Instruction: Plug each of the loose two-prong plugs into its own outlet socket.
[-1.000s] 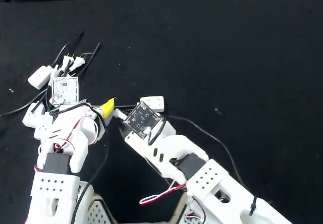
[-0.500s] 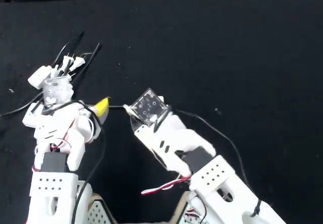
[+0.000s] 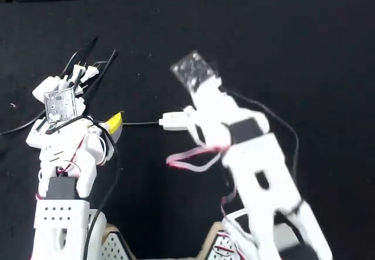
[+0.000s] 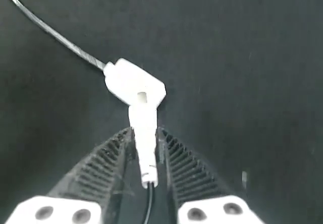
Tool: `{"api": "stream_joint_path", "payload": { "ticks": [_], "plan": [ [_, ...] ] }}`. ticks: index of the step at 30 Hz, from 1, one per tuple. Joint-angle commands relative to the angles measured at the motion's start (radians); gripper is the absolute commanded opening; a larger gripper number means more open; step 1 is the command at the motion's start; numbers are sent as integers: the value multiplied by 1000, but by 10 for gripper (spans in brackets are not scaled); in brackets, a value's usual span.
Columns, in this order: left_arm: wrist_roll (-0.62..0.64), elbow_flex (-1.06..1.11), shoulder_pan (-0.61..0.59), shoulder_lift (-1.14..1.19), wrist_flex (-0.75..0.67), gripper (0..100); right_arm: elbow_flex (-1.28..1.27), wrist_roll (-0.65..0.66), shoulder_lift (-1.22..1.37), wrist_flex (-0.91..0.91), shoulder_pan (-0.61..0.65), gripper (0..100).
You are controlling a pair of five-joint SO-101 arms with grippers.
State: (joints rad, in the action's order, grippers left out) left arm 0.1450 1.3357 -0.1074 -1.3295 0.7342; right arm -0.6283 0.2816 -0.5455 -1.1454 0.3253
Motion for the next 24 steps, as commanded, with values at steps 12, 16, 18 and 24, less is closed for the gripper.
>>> {"api": "stream_joint_path", "payload": {
  "ticks": [12, 16, 18, 24],
  "plan": [
    [-60, -70, -7, 32, -12, 267, 225, -144, 205, -201, -60, 11],
    [-92, -154, -7, 196, -11, 267, 297, -144, 271, -273, -61, 11],
    [-114, -222, -2, 328, -11, 267, 314, -144, 288, -285, -61, 11],
    [-110, -450, 4, 713, -12, 267, 311, -144, 300, -288, -74, 11]
  ]
}}
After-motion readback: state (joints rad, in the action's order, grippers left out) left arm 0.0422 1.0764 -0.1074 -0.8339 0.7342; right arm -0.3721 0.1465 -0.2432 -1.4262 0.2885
